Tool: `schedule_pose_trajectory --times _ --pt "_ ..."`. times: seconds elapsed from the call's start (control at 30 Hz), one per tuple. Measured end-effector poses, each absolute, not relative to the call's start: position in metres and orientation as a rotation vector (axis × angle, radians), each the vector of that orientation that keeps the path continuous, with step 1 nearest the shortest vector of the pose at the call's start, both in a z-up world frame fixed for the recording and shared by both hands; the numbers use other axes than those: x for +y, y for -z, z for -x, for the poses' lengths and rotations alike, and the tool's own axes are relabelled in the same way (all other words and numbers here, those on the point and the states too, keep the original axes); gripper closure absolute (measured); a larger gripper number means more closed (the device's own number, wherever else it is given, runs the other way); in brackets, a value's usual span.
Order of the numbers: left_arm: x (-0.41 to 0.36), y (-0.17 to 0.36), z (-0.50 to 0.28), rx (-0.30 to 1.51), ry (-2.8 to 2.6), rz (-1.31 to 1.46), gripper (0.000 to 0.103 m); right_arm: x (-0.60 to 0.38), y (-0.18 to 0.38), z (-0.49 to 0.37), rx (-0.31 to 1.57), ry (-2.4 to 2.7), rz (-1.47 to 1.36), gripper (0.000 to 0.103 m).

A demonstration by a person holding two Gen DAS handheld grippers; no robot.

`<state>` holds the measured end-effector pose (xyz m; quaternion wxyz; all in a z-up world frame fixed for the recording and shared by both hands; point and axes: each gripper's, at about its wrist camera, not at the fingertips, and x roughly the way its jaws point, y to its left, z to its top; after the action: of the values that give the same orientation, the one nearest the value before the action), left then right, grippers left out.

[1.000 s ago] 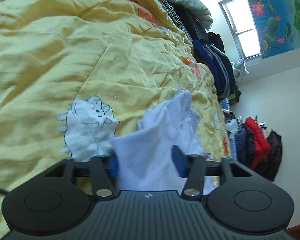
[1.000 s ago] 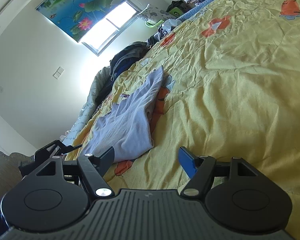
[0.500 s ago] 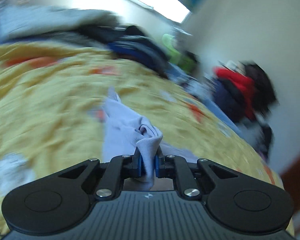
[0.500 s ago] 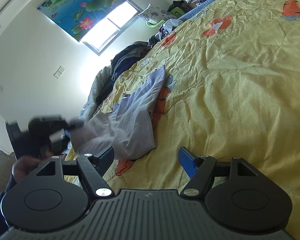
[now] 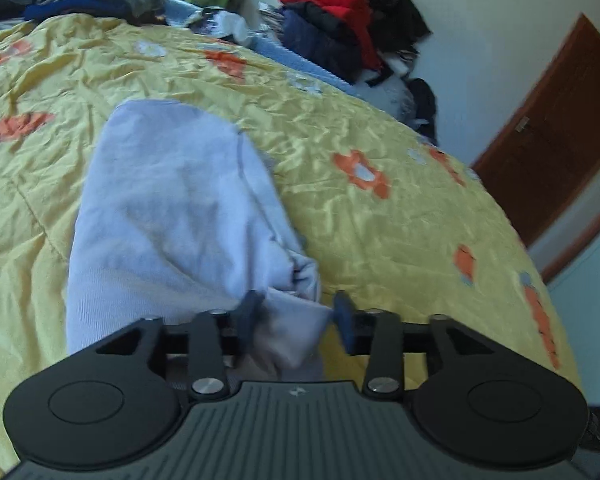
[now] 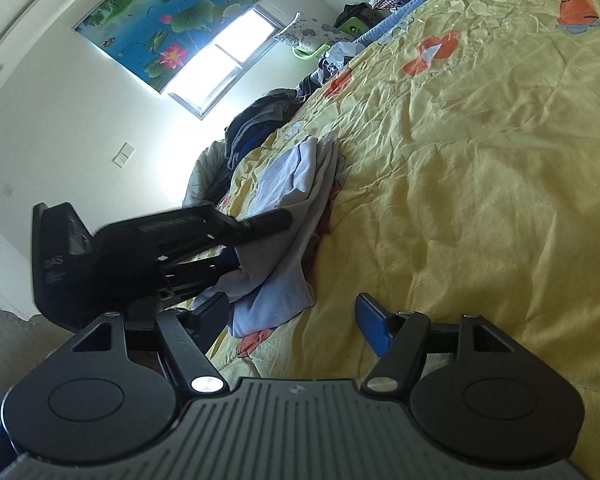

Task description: Fold small clothes

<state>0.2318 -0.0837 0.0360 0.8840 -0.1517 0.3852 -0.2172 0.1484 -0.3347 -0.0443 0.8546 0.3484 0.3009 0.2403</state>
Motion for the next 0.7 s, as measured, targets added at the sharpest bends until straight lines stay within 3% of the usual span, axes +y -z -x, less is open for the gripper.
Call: schedule_pose_trajectory --times 0.03,0.2,0.4,0.7 --pt "-0.082 -0.044 -0.224 0.783 0.466 0.281 0.045 -0.335 0.043 -0.15 0.639 -0.506 -0.728 0.028" --pt "-0.07 -0.07 -0.18 0.623 0.387 0.0 0.035 -0.344 0.034 -0.173 0.734 -0.508 -0.831 0.03" --pt "-0.085 -0.047 -0.17 0.533 0.215 -0.381 0.035 -0.342 0.023 -0.23 0.809 -0.578 -1.025 0.029" --pt "-0.088 -0.028 -0.161 0.577 0.292 -0.378 0.033 -0.3 0.004 -0.264 0.958 -0.584 -0.828 0.043"
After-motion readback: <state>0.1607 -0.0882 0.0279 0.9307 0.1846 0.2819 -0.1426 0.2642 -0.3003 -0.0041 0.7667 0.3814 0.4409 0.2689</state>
